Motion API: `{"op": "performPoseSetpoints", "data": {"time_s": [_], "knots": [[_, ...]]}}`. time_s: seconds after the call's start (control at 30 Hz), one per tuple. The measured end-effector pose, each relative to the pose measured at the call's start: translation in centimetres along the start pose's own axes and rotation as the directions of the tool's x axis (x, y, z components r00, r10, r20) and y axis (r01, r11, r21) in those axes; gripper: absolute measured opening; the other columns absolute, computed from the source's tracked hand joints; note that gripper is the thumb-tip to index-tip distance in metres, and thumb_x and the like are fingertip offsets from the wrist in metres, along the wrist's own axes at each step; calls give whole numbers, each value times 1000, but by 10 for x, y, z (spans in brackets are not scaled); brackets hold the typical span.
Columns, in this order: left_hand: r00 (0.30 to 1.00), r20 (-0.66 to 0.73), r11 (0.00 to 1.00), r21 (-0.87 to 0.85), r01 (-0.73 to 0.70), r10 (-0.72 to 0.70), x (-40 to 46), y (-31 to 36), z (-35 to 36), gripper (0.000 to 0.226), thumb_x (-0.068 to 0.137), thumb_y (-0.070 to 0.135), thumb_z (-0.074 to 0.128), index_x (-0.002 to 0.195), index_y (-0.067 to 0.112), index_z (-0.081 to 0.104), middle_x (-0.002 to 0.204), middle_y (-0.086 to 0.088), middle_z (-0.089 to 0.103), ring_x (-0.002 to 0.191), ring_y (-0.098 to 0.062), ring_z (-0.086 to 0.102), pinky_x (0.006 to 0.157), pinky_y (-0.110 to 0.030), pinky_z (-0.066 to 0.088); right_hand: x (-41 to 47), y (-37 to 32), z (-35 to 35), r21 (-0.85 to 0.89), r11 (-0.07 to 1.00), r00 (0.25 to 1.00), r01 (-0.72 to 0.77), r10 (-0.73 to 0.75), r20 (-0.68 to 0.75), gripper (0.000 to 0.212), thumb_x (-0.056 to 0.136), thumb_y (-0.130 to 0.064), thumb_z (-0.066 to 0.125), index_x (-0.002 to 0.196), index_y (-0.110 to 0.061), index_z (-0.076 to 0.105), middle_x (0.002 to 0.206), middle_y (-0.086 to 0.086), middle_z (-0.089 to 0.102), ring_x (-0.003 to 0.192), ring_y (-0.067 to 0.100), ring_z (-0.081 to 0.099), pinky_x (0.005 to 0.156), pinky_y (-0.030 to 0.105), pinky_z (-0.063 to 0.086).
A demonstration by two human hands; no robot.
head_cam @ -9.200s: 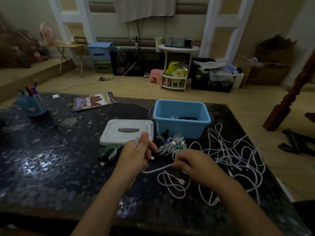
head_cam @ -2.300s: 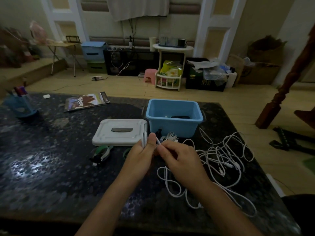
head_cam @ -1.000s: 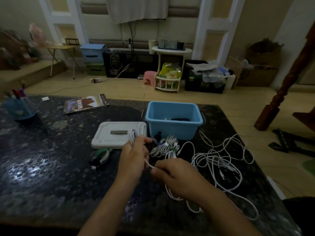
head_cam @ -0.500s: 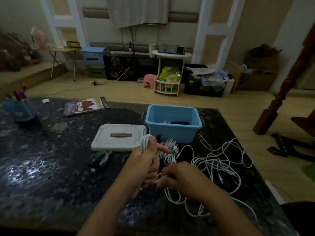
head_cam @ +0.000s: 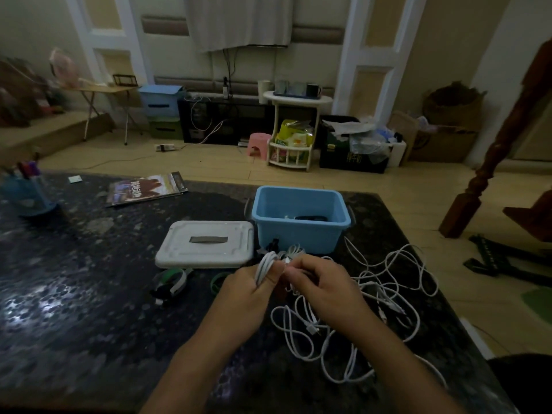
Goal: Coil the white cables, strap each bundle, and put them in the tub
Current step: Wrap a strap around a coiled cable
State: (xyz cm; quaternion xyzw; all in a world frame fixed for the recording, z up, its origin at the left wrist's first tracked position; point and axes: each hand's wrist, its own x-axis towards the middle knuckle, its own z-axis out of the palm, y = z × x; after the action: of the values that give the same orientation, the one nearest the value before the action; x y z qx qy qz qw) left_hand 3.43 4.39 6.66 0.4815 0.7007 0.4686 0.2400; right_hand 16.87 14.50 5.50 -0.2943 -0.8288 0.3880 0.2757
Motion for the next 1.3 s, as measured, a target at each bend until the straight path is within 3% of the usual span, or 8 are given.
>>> {"op": "performPoseSetpoints", "data": {"time_s": [0.33, 0.5, 0.63, 0.77, 0.87, 0.93, 1.0, 1.3], "knots": [[994, -98, 992, 121, -39, 51, 0, -3, 0, 49, 100, 45, 44, 59, 22, 54, 53, 4, 53, 53, -3, 52, 52, -15, 38, 1, 11, -16, -103, 995, 999, 10, -5, 52, 13, 96, -34, 64, 83, -33, 65, 80, -10, 65, 74, 4, 60, 68, 23, 48], [999, -29, 998, -60, 34, -36, 2, -3, 5, 44, 84, 66, 38, 65, 30, 55, 48, 15, 56, 47, -2, 50, 54, -27, 41, -1, 8, -15, -32, 999, 998, 37, -36, 43, 20, 101, -34, 57, 85, -28, 67, 74, -6, 64, 68, 5, 58, 67, 31, 48], [996, -20, 981, -179, 79, -84, 0, 10, 7, 40, 84, 63, 39, 80, 31, 63, 51, 15, 61, 51, 6, 59, 45, -12, 37, -3, -6, 1, 15, 990, 991, 137, -137, -8, 22, 103, -33, 52, 82, -34, 61, 67, -15, 58, 64, 4, 54, 61, 28, 44], [986, 8, 960, -228, 164, -166, -2, 13, 9, 51, 90, 63, 35, 80, 23, 64, 85, 13, 56, 84, 1, 50, 72, -47, 49, -3, -13, 8, 6, 985, 983, 174, -174, -55, 28, 104, -32, 51, 76, -36, 53, 64, -18, 55, 61, 6, 53, 58, 23, 40], [987, 48, 960, -229, 159, -152, -3, 14, 3, 56, 86, 71, 28, 90, 33, 69, 89, 8, 65, 91, -2, 57, 71, -46, 53, -3, -14, 8, -5, 986, 986, 164, -164, -2, 22, 104, -37, 48, 85, -30, 57, 72, -15, 59, 68, 7, 56, 63, 35, 47], [982, 39, 958, -214, 191, -187, -2, 11, -4, 66, 81, 79, 27, 76, 26, 65, 64, 1, 68, 58, -7, 65, 52, -31, 50, -4, -13, 5, -35, 992, 992, 121, -120, 25, 16, 101, -37, 51, 90, -30, 60, 76, -12, 62, 71, 6, 59, 67, 36, 49], [972, 29, 928, -292, 233, -235, 0, 7, -9, 68, 75, 84, 31, 66, 19, 45, 52, 0, 42, 41, -13, 38, 43, -23, 30, -5, -10, 0, -25, 999, 998, 47, -46, 40, 11, 98, -34, 53, 93, -31, 62, 76, -7, 65, 69, 6, 60, 68, 36, 49], [979, 21, 944, -258, 203, -205, 5, -1, -4, 99, 50, 99, 51, 84, 6, 59, 51, 1, 44, 41, -13, 39, 40, -24, 33, -8, -5, -1, -36, 993, 994, 109, -109, 13, 26, 104, -19, 50, 96, -40, 61, 79, -10, 65, 75, 9, 62, 69, 26, 51]]}}
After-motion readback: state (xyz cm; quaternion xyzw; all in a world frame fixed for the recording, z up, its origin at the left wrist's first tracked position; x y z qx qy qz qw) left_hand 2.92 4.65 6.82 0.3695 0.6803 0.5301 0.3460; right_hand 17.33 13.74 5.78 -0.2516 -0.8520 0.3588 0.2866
